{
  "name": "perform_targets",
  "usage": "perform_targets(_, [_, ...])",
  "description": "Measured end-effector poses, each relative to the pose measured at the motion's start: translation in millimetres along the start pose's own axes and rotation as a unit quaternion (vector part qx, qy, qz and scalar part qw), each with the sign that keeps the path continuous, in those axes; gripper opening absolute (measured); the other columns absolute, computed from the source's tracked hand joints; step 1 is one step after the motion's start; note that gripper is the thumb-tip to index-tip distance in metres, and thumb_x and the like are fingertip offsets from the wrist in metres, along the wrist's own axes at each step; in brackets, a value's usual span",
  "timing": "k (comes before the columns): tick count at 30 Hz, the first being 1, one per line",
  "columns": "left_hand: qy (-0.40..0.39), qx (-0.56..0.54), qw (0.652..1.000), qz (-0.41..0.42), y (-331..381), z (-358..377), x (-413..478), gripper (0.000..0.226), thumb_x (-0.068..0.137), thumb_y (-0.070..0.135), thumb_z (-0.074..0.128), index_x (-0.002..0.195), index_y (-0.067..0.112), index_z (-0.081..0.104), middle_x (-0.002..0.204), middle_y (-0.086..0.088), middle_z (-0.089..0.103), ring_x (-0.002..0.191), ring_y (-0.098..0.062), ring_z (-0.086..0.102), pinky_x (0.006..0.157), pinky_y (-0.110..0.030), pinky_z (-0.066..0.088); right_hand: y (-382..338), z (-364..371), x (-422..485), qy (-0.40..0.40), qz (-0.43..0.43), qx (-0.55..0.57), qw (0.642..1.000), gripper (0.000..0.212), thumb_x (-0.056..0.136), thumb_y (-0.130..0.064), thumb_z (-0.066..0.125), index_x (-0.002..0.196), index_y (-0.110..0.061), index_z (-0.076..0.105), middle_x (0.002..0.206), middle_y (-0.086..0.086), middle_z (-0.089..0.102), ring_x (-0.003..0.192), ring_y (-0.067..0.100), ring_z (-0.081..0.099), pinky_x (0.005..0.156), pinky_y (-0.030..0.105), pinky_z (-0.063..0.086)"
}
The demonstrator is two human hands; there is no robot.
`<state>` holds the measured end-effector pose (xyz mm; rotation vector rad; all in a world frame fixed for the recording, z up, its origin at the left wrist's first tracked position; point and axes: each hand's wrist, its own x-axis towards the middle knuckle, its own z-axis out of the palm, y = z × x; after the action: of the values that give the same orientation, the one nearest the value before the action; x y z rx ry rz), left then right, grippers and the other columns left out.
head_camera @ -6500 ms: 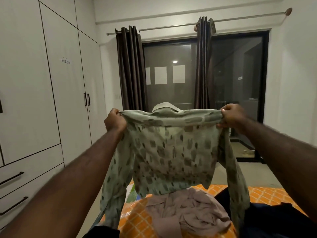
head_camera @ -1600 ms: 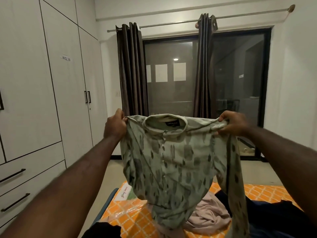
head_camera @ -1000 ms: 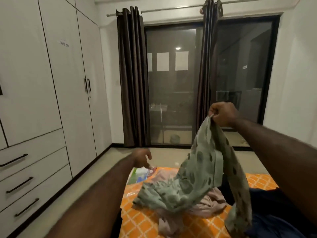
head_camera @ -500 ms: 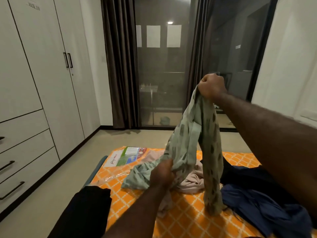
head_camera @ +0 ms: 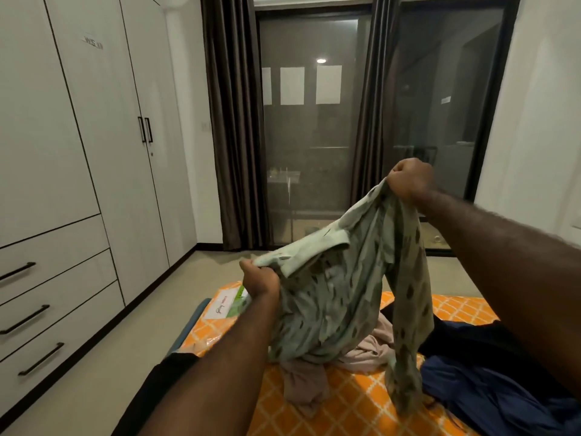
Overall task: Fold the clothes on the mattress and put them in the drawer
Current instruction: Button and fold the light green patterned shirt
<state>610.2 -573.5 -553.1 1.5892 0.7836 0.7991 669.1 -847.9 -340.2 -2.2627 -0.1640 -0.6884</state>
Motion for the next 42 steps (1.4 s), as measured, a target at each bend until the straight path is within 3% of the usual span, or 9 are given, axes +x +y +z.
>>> perform_targets(6, [0.004,0.031,0.971,0.238,58.1,-43.2,37.0,0.013,0.1,0.019,0.048,0.103,0.023,0.037,0.094,-0.013,0.062,0.082,-0.034,0.059,0.069,-0.036,0.04,15.5,-20.9,5.4,-0.031,-0.004,-0.023,0.999,0.019,0.092,-0.013,0.061,0.081,-0.023,0.072,0.089,-0.001,0.068,0.086,0.021,0.062,0.075,0.036,0.053])
perform_targets(11, [-0.042,0.217,0.849,0.48,115.5,-85.7,64.7,0.019,0.1,0.037,0.052,0.09,0.023,0.044,0.083,-0.002,0.055,0.07,-0.023,0.054,0.058,-0.034,0.042,36.5,-35.4,4.9,-0.076,0.033,-0.047,0.995,0.015,0.089,-0.011,0.073,0.078,-0.019,0.077,0.088,0.004,0.071,0.092,0.022,0.065,0.078,0.038,0.054])
perform_targets(18, [-0.179,0.264,0.762,0.564,173.9,-101.0,72.3,0.027,0.1,0.03,0.059,0.124,0.02,0.054,0.102,-0.002,0.049,0.087,-0.017,0.056,0.079,-0.033,0.052,38.8,-48.3,1.6,-0.031,0.088,0.04,0.995,0.01,0.093,-0.012,0.069,0.086,-0.012,0.077,0.089,0.013,0.073,0.083,0.028,0.071,0.079,0.046,0.063])
perform_targets(24, [-0.102,0.265,0.789,0.545,180.5,-105.9,75.6,0.014,0.099,0.031,0.059,0.104,0.018,0.059,0.098,0.0,0.048,0.083,-0.017,0.053,0.072,-0.032,0.048,23.8,-69.0,4.9,-0.106,0.128,0.122,0.979,0.015,0.092,0.001,0.06,0.097,-0.001,0.074,0.096,0.017,0.07,0.084,0.027,0.069,0.065,0.035,0.058])
perform_targets(27, [-0.064,0.199,0.842,0.497,185.8,-111.2,78.4,0.011,0.094,0.028,0.066,0.092,0.018,0.066,0.096,-0.005,0.051,0.083,-0.019,0.053,0.072,-0.029,0.042,20.4,-75.2,2.3,-0.136,0.125,0.168,0.968,0.022,0.091,0.009,0.053,0.099,0.004,0.073,0.092,0.017,0.067,0.082,0.025,0.063,0.072,0.035,0.055])
perform_targets(31, [-0.142,0.046,0.907,0.395,188.4,-114.9,80.4,0.013,0.085,0.035,0.078,0.081,0.024,0.073,0.1,-0.005,0.068,0.089,-0.014,0.066,0.074,-0.028,0.056,20.7,-81.9,2.6,-0.085,0.135,0.195,0.968,0.016,0.086,0.006,0.067,0.092,-0.004,0.078,0.097,0.014,0.073,0.09,0.025,0.068,0.076,0.039,0.061])
perform_targets(36, [-0.218,-0.13,0.909,0.331,196.3,-123.0,62.2,0.014,0.092,0.016,0.072,0.093,0.002,0.07,0.087,-0.005,0.069,0.077,-0.006,0.065,0.067,-0.024,0.055,10.8,-89.2,-3.5,0.04,0.08,0.204,0.975,0.005,0.089,-0.012,0.077,0.093,-0.012,0.076,0.095,0.008,0.071,0.091,0.023,0.069,0.081,0.041,0.062])
perform_targets(39, [-0.158,-0.176,0.91,0.342,210.0,-124.4,63.8,0.01,0.093,0.022,0.072,0.083,0.022,0.072,0.077,-0.001,0.068,0.073,-0.014,0.063,0.07,-0.035,0.057,2.2,-93.2,-3.7,0.154,0.015,0.203,0.967,0.007,0.092,-0.015,0.073,0.098,-0.013,0.076,0.095,0.001,0.069,0.092,0.016,0.064,0.071,0.028,0.053])
perform_targets(42, [-0.033,-0.122,0.903,0.412,225.1,-125.5,64.9,0.013,0.092,0.029,0.07,0.08,0.029,0.068,0.07,0.012,0.064,0.068,-0.008,0.057,0.069,-0.032,0.051,-7.3,-93.7,1.5,0.142,-0.022,0.176,0.974,0.005,0.092,-0.013,0.073,0.095,-0.011,0.077,0.092,0.003,0.07,0.09,0.016,0.065,0.07,0.028,0.054])
